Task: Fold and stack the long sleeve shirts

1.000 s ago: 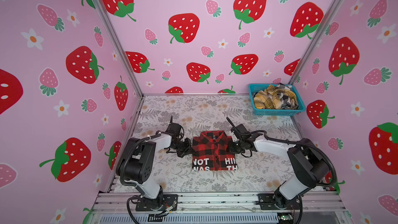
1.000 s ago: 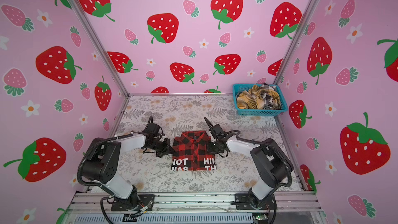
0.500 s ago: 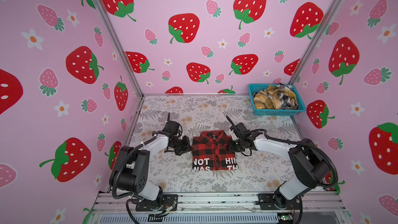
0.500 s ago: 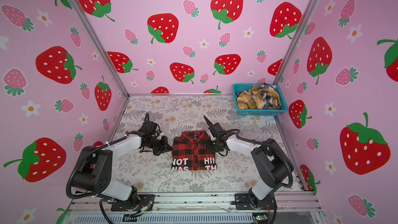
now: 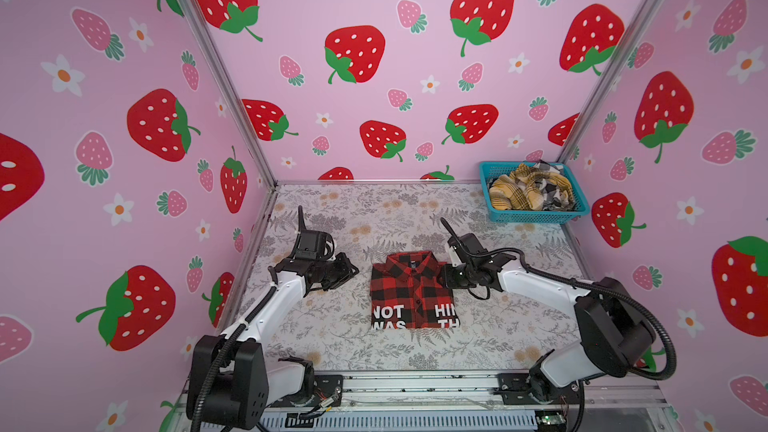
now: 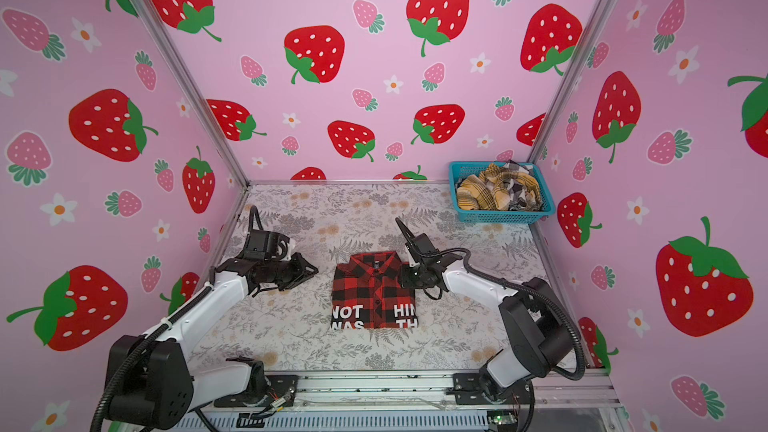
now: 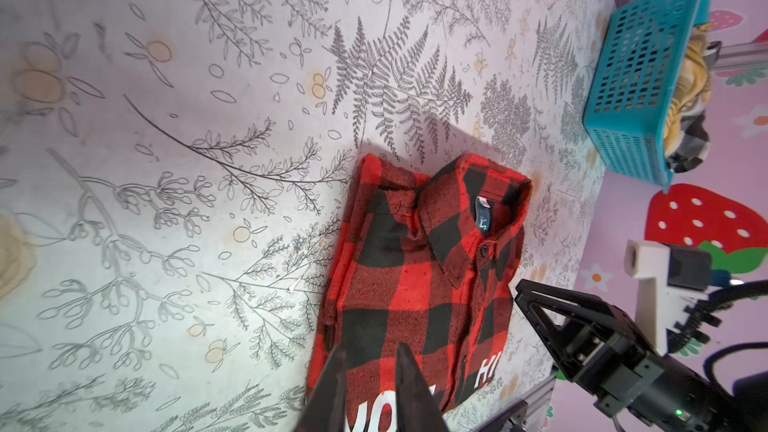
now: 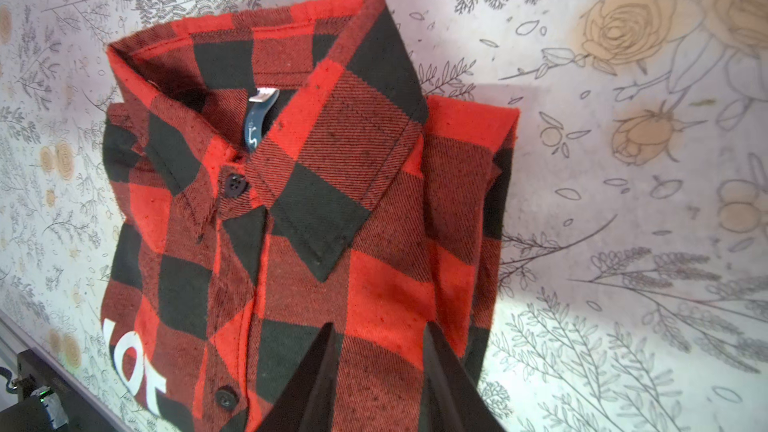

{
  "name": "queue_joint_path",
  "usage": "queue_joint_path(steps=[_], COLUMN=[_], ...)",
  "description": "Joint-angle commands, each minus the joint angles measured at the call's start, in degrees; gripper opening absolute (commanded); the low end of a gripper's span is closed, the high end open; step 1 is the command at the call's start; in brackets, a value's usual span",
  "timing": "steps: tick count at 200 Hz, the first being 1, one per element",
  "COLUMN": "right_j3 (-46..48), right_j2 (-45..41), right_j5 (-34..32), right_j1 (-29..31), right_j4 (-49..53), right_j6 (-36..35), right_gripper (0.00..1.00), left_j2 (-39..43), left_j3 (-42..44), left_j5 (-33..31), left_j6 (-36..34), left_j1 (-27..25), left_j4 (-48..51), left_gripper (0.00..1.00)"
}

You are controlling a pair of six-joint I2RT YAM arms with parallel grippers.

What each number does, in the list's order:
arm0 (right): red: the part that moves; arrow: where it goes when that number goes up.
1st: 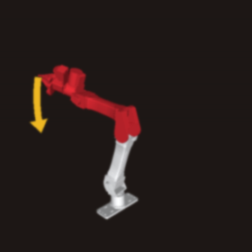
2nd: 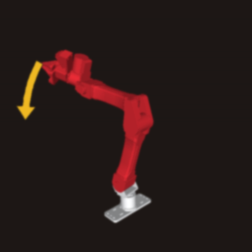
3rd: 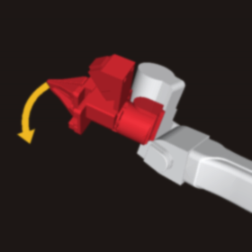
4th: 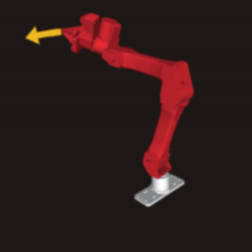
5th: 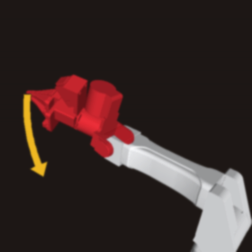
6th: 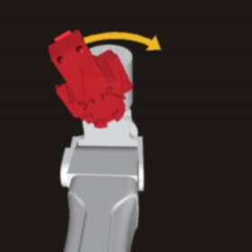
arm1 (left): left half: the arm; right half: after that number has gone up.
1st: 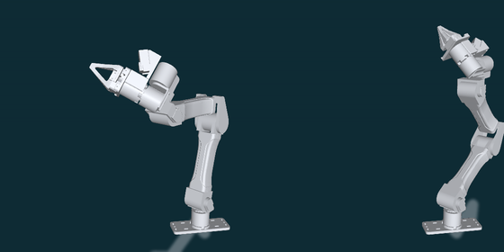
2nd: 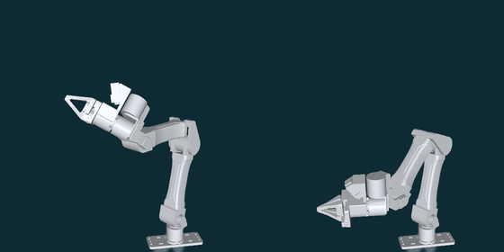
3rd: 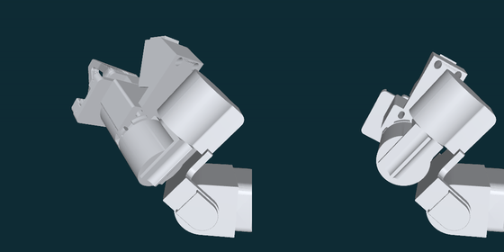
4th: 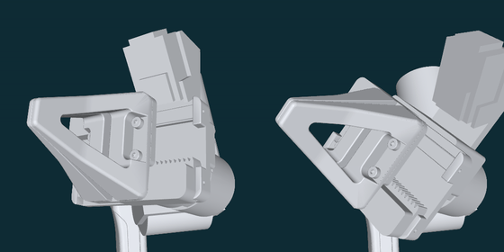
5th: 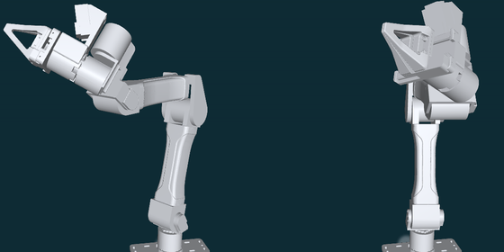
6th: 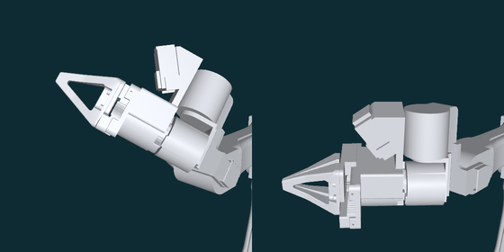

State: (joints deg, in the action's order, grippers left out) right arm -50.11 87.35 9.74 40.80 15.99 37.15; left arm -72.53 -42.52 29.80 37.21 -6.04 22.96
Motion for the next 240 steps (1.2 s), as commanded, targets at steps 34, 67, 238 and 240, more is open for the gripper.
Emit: queue_joint_path(steps=[34, 67, 238, 240], right_j3=[1.8, 4.3, 8.0, 8.1], right_j2=[-3.9, -4.3, 0.4, 0.6], right_j5=[-0.8, 1.8, 4.7, 4.5], right_j1=[-2.0, -3.3, -3.8, -3.8], right_j4=[0.1, -2.4, -5.6, -5.6], right_j6=[-0.1, 0.7, 1.1, 1.1], right_gripper=[0.39, 0.41, 0.42, 0.42], left_j2=[-0.4, -4.3, -15.7, -15.8], left_j3=[5.9, 6.0, 7.3, 7.4], left_j5=[7.2, 7.1, 4.3, 4.3], left_j6=[2.5, 1.7, 7.7, 7.8], left_j1=[1.0, -0.1, -5.8, -5.8], left_j4=[-6.1, -4.6, -12.2, -12.3], left_gripper=[0.56, 0.57, 0.57, 0.57])
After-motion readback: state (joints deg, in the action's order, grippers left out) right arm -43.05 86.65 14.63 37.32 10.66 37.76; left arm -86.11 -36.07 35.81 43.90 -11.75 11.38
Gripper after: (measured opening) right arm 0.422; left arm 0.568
